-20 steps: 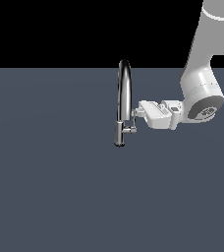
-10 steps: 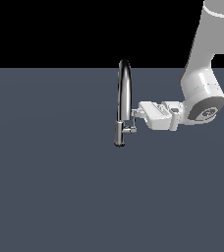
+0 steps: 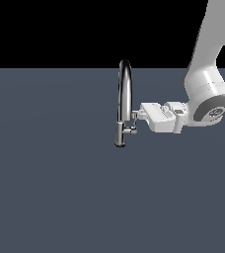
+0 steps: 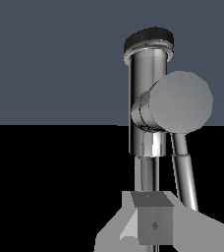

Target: Turn on the faucet by rotating a designated handle.

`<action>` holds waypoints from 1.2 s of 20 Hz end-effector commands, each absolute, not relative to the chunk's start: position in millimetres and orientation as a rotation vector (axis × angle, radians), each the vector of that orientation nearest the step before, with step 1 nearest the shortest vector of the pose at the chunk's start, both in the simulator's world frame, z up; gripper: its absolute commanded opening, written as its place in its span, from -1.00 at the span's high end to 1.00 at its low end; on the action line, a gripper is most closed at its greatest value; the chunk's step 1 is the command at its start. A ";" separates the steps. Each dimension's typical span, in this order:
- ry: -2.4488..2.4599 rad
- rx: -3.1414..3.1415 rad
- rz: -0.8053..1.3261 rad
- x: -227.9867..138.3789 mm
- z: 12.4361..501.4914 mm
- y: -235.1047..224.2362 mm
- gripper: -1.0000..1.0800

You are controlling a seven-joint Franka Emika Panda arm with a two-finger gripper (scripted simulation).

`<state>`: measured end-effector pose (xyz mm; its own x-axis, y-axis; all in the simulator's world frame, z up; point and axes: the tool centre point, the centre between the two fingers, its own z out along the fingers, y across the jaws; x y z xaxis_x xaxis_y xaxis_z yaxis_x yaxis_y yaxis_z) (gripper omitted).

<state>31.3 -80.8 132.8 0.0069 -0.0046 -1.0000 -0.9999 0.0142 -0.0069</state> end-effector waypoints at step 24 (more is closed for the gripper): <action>1.187 -1.220 1.190 -24.5 115.6 -74.6 1.00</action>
